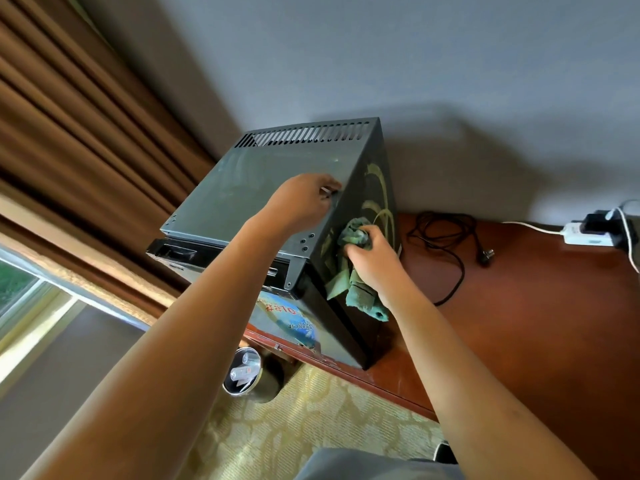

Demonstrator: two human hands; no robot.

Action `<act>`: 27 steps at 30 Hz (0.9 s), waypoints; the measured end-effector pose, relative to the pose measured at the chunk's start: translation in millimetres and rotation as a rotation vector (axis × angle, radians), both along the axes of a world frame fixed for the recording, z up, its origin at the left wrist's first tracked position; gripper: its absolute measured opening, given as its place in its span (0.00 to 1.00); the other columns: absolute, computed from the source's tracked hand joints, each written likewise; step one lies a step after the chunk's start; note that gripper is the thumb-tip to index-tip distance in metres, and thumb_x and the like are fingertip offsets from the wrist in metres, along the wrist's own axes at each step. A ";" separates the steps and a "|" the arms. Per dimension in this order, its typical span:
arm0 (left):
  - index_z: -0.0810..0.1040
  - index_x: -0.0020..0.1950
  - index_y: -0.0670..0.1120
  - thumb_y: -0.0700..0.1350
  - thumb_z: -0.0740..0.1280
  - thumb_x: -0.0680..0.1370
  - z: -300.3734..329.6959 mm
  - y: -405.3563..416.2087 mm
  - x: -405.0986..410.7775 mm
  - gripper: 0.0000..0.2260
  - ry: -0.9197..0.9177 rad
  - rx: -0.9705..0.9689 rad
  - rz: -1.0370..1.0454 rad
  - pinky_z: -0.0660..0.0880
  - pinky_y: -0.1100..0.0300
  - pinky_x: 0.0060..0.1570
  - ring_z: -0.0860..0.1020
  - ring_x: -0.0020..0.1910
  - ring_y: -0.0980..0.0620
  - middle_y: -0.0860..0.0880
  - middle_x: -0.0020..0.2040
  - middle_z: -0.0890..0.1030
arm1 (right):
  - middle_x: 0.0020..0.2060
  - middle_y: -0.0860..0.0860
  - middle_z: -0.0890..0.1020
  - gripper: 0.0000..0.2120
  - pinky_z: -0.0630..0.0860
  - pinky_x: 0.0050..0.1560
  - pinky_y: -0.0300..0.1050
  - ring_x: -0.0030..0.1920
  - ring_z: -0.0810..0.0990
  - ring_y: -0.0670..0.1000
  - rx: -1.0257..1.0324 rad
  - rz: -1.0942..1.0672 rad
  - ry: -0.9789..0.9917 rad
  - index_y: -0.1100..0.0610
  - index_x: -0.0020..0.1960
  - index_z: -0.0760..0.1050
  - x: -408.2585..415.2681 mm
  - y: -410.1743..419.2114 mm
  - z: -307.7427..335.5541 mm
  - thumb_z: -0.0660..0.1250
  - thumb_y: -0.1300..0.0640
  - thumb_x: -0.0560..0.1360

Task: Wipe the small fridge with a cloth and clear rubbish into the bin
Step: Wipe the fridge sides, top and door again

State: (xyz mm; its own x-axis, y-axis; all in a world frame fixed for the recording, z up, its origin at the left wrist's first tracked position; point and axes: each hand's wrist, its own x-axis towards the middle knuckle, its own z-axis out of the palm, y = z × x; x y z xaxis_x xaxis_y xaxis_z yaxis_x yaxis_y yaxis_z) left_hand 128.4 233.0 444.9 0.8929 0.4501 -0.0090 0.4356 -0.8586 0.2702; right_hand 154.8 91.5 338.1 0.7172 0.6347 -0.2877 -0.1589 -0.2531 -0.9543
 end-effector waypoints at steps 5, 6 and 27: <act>0.79 0.68 0.50 0.42 0.64 0.82 -3.8 0.8 -6.2 0.15 -0.016 -0.016 -0.019 0.72 0.59 0.62 0.79 0.62 0.52 0.52 0.63 0.83 | 0.47 0.49 0.81 0.10 0.77 0.50 0.52 0.48 0.80 0.51 0.055 0.029 0.008 0.47 0.53 0.74 -7.8 -5.0 9.4 0.68 0.52 0.73; 0.79 0.68 0.49 0.40 0.63 0.81 -4.2 0.8 -6.7 0.16 -0.016 -0.026 -0.016 0.72 0.60 0.61 0.79 0.62 0.52 0.51 0.63 0.83 | 0.47 0.48 0.81 0.09 0.77 0.49 0.51 0.47 0.80 0.50 0.082 0.023 -0.012 0.47 0.53 0.75 -7.7 -4.4 14.2 0.68 0.52 0.73; 0.81 0.65 0.52 0.37 0.57 0.79 -6.3 4.6 -6.8 0.21 -0.021 0.007 -0.009 0.72 0.61 0.49 0.78 0.49 0.51 0.51 0.62 0.83 | 0.50 0.51 0.81 0.10 0.77 0.50 0.50 0.51 0.81 0.53 0.102 -0.131 0.149 0.49 0.57 0.74 -18.9 2.8 -13.9 0.68 0.53 0.76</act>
State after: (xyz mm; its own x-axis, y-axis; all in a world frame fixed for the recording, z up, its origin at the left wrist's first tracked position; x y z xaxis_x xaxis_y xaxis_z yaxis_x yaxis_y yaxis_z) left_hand 121.6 237.7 438.6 0.8968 0.4423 0.0129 0.4224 -0.8644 0.2728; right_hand 135.9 94.3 324.2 0.7498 0.5702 -0.3357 -0.3254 -0.1239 -0.9374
